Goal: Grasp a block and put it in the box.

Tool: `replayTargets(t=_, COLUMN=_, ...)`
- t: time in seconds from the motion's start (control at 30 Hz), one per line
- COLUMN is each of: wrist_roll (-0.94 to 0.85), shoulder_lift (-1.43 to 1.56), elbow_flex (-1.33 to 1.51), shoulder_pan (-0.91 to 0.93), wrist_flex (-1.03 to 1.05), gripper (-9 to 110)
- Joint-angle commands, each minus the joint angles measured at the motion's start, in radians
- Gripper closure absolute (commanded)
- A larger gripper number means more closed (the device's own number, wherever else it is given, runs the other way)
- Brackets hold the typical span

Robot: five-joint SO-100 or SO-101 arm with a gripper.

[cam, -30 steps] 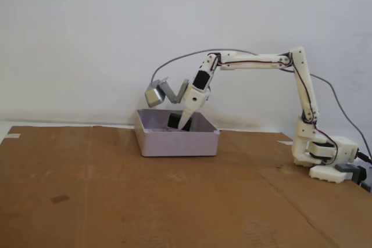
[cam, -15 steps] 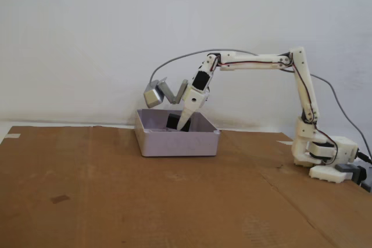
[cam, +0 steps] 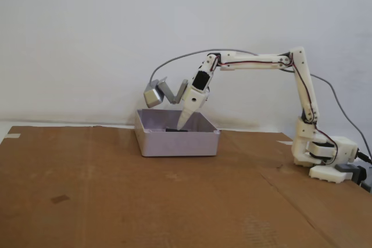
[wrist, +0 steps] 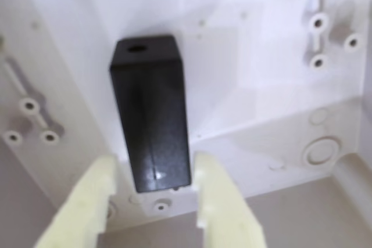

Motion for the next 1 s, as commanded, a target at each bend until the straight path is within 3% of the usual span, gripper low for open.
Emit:
replayTargets(t=0.0, wrist_roll=0.005, shoulder_lift=0.063, elbow_flex=-0.032, shoulder_pan=0.002, wrist_flex=-0.034, gripper=87)
replayTargets(t=0.97, wrist_roll=-0.009, shoulder_lift=0.091, elbow_flex=-0.166, shoulder_pan=-0.008, wrist_flex=-0.017, gripper=86)
